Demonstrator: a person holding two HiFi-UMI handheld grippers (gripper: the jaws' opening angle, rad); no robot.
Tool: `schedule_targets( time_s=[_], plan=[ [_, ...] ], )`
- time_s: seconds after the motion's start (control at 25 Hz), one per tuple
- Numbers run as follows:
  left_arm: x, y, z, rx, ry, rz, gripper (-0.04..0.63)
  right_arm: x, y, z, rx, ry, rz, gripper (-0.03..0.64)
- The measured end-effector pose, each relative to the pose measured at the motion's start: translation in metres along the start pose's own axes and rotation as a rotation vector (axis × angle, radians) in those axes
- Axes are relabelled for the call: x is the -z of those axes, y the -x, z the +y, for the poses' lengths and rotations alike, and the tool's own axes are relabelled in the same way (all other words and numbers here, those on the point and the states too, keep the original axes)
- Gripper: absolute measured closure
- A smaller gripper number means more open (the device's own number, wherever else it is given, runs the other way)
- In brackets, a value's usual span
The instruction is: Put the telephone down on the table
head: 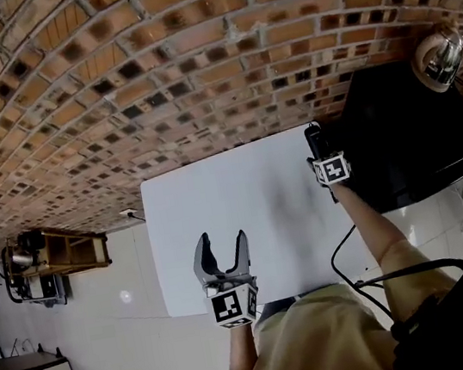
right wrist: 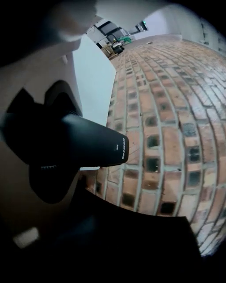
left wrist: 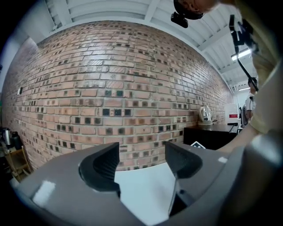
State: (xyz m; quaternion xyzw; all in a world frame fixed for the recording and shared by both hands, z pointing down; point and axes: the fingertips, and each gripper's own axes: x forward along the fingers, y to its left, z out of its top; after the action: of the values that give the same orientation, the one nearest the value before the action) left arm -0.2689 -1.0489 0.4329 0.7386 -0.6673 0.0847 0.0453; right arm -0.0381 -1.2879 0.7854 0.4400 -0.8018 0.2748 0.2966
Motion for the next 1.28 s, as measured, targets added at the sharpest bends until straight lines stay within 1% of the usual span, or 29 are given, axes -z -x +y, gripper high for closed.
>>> schedule_targets(
  time_s=[0.04, 0.08, 0.12, 0.2, 0.24, 0.32, 0.36, 0.4, 0.44, 0.48, 0.52, 0.6, 0.64, 0.72, 0.76, 0.88, 0.96, 1.0, 1.04, 1.12, 1.16, 1.2, 1.28],
  plan=[
    [0.008, 0.0, 0.009, -0.014, 0.002, 0.018, 0.273, 0.006, -0.02, -0.009, 0.011, -0.023, 0.035, 0.297],
    [0.015, 0.0, 0.02, -0.027, 0.007, 0.016, 0.273, 0.014, -0.038, -0.016, 0.021, -0.054, 0.076, 0.296],
    [0.021, -0.001, 0.03, -0.038, 0.014, 0.011, 0.274, 0.028, -0.051, -0.02, 0.034, -0.095, 0.144, 0.296],
    [0.035, -0.002, 0.045, -0.045, 0.023, 0.03, 0.273, 0.065, -0.055, -0.021, 0.076, -0.188, 0.338, 0.295],
    [0.041, -0.004, 0.05, -0.042, 0.022, 0.036, 0.274, 0.071, -0.067, -0.024, 0.083, -0.193, 0.348, 0.294],
    [0.053, -0.008, 0.058, -0.026, 0.013, 0.055, 0.274, 0.061, -0.114, -0.039, 0.072, -0.134, 0.184, 0.291],
    [0.058, -0.011, 0.061, -0.017, 0.01, 0.06, 0.273, 0.055, -0.126, -0.045, 0.072, -0.133, 0.123, 0.291],
    [0.063, -0.015, 0.065, -0.009, 0.009, 0.085, 0.274, 0.05, -0.128, -0.049, 0.076, -0.158, 0.083, 0.291],
    [0.069, -0.018, 0.07, -0.002, 0.009, 0.115, 0.273, 0.044, -0.124, -0.049, 0.078, -0.189, 0.051, 0.271],
    [0.071, -0.021, 0.074, 0.004, 0.012, 0.126, 0.274, 0.036, -0.115, -0.046, 0.073, -0.206, 0.02, 0.237],
    [0.071, -0.024, 0.078, 0.01, 0.016, 0.114, 0.273, 0.027, -0.1, -0.04, 0.061, -0.198, -0.014, 0.213],
    [0.061, -0.03, 0.082, 0.025, 0.029, 0.044, 0.274, -0.004, -0.05, -0.017, 0.033, -0.148, -0.104, 0.199],
    [0.054, -0.033, 0.082, 0.032, 0.04, 0.012, 0.273, -0.022, -0.018, -0.005, 0.021, -0.127, -0.167, 0.199],
    [0.036, -0.038, 0.082, 0.051, 0.057, -0.059, 0.273, -0.062, 0.052, 0.025, 0.0, -0.086, -0.324, 0.2],
    [0.027, -0.039, 0.082, 0.064, 0.061, -0.077, 0.273, -0.083, 0.09, 0.044, -0.012, -0.059, -0.414, 0.201],
    [0.006, -0.038, 0.081, 0.092, 0.055, -0.066, 0.273, -0.144, 0.209, 0.111, -0.042, 0.017, -0.688, 0.216],
    [-0.014, -0.036, 0.081, 0.101, 0.046, -0.138, 0.274, -0.173, 0.276, 0.154, -0.044, 0.064, -0.823, 0.219],
    [-0.024, -0.034, 0.08, 0.109, 0.041, -0.167, 0.275, -0.181, 0.302, 0.172, -0.034, 0.088, -0.865, 0.221],
    [-0.033, -0.031, 0.077, 0.117, 0.039, -0.171, 0.274, -0.186, 0.322, 0.188, -0.017, 0.112, -0.892, 0.222],
    [-0.045, -0.023, 0.074, 0.124, 0.027, -0.135, 0.274, -0.19, 0.346, 0.214, 0.022, 0.162, -0.918, 0.229],
    [-0.05, -0.02, 0.074, 0.122, 0.015, -0.134, 0.273, -0.189, 0.353, 0.225, 0.039, 0.181, -0.922, 0.233],
    [-0.056, -0.017, 0.075, 0.118, 0.006, -0.151, 0.274, -0.188, 0.357, 0.234, 0.05, 0.188, -0.922, 0.239],
    [-0.064, -0.014, 0.078, 0.11, 0.008, -0.208, 0.275, -0.183, 0.359, 0.247, 0.041, 0.168, -0.913, 0.25]
  ],
)
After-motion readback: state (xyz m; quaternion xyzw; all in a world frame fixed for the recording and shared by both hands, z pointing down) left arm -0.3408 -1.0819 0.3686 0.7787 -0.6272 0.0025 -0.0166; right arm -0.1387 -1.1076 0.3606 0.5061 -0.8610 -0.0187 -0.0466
